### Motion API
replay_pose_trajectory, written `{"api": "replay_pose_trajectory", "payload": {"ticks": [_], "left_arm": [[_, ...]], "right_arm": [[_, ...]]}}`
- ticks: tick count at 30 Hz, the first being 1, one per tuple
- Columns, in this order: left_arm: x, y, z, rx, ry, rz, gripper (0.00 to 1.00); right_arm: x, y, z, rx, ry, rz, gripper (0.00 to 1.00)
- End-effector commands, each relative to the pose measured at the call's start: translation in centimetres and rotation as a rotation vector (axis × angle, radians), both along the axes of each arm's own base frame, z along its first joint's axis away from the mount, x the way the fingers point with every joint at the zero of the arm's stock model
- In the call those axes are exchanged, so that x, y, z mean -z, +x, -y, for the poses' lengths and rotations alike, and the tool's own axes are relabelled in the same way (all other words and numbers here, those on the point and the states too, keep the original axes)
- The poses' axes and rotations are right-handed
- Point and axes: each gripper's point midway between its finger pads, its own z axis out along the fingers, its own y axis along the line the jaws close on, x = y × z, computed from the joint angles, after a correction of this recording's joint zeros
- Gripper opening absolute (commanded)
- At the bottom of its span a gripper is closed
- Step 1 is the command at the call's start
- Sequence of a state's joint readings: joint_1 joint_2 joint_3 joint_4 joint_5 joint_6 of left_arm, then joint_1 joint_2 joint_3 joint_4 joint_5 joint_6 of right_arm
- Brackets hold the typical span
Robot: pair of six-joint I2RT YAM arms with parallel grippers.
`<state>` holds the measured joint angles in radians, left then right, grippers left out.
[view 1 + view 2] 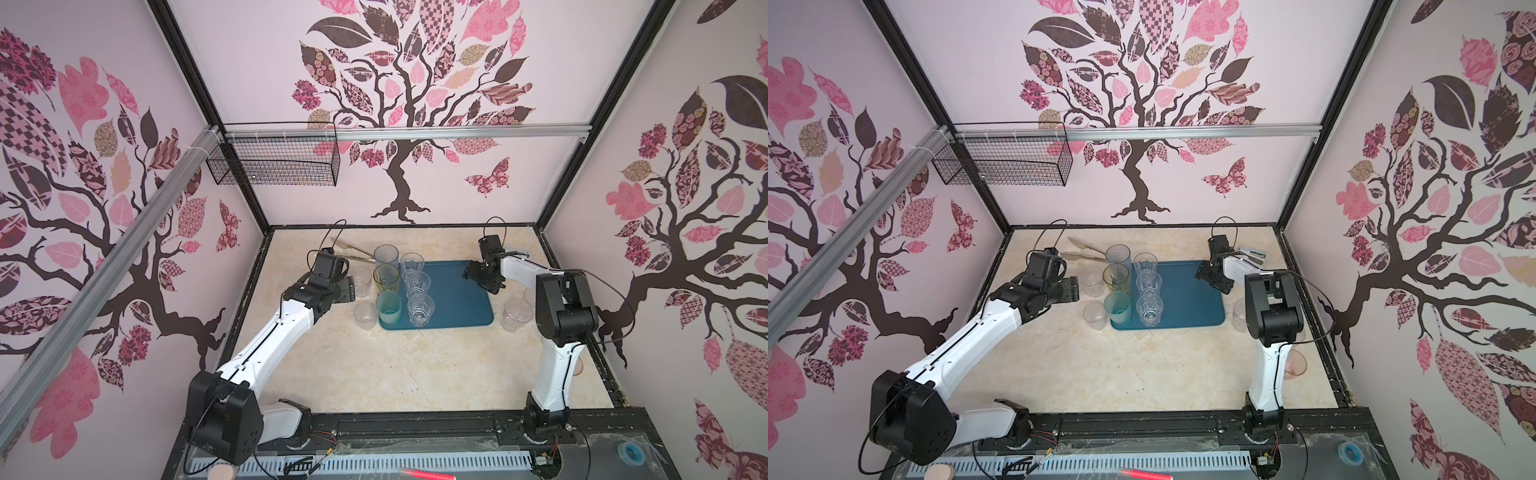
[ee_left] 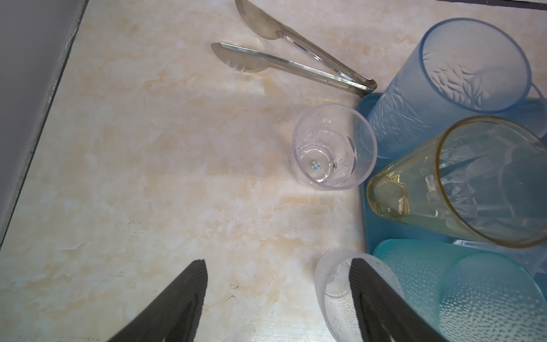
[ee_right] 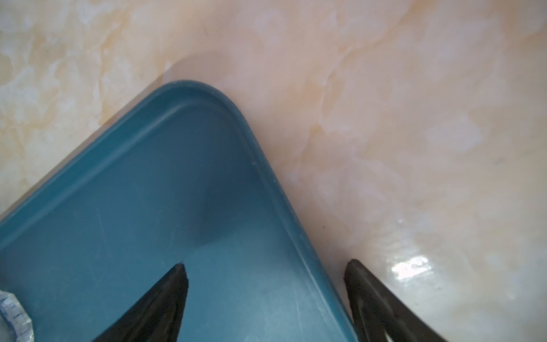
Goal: Place the glasses into the tray
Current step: Rotate the tray at the center of the table.
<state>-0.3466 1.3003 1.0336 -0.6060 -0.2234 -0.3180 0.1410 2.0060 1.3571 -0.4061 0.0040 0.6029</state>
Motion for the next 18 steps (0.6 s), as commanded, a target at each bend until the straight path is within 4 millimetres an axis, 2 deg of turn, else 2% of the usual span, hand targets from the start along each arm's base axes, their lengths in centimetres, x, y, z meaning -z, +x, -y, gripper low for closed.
{"api": "replay_pose_trajectory", "payload": {"ticks": [1,8,12,15,18], "left_arm": [[0.2,-0.3,-0.3,-0.009,-0.007,0.009,0.80],[0.7,-0.3,-1.0,-0.041,-0.032,-0.004,0.78],[1.1,-0.3,-2.0,-0.071,-0.093,-0.029,0.75],[1.1,-0.2,-3.0,-0.093,-0.160,-0.053,0.73],[1.0,0.1,-2.9,-0.091,-0.244,-0.082,0.71]], "right_arm": [[1.0,-3.1,-2.5,-0.028,0.079,-0.100,0.86],[1.3,-4.2,-4.3,-0.067,0.087,-0.111,0.85],[0.9,-4.0,-4.1,-0.081,0.069,-0.109,0.85],[-1.1,-3.3,-3.3,-0.100,0.009,-0.071,0.86],[-4.2,-2.5,-2.4,-0.109,-0.057,-0.021,0.86]]}}
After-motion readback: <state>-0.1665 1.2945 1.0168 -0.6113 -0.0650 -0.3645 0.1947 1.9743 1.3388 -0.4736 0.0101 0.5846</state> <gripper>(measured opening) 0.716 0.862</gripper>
